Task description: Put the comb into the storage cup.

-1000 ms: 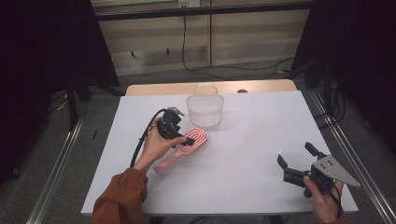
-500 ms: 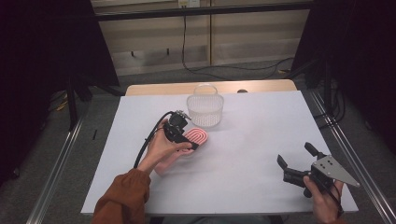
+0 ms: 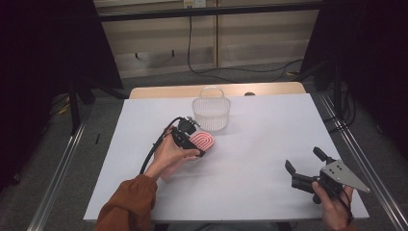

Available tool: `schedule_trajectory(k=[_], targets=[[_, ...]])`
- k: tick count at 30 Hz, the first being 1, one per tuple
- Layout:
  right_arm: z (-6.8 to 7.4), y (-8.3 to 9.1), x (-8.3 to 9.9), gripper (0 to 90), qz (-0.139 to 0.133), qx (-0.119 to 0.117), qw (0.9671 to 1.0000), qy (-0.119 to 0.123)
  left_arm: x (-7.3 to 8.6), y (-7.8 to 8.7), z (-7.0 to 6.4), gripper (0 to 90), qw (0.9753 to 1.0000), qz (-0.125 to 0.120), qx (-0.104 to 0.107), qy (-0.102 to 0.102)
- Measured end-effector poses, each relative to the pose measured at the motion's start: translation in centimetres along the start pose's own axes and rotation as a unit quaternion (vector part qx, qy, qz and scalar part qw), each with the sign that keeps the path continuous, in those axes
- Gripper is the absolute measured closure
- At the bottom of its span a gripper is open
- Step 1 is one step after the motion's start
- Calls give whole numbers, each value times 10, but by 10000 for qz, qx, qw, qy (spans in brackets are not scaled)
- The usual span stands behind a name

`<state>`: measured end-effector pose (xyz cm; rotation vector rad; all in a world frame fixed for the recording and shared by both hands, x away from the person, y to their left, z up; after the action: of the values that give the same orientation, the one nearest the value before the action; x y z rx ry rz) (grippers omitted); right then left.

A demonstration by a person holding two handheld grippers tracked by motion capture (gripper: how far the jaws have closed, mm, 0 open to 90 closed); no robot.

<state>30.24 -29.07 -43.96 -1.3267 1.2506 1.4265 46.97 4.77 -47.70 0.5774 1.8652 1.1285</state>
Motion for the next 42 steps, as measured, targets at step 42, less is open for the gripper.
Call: schedule_trajectory(k=[42], targets=[[1,0,1,0,13,-73,10000,-2,0,-10,-2,192,9998,212,3,-48]])
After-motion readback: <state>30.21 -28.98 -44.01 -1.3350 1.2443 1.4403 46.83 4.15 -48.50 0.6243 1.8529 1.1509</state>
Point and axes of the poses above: each handheld gripper's, and its own axes: y roughly backward along the jaws, x roughly out of its underside, z roughly to its left, the point moved 6 cm from there along -y, roughly forward along the jaws, and after that the axes turned 5 degrees about x, right-handed, at the moved point
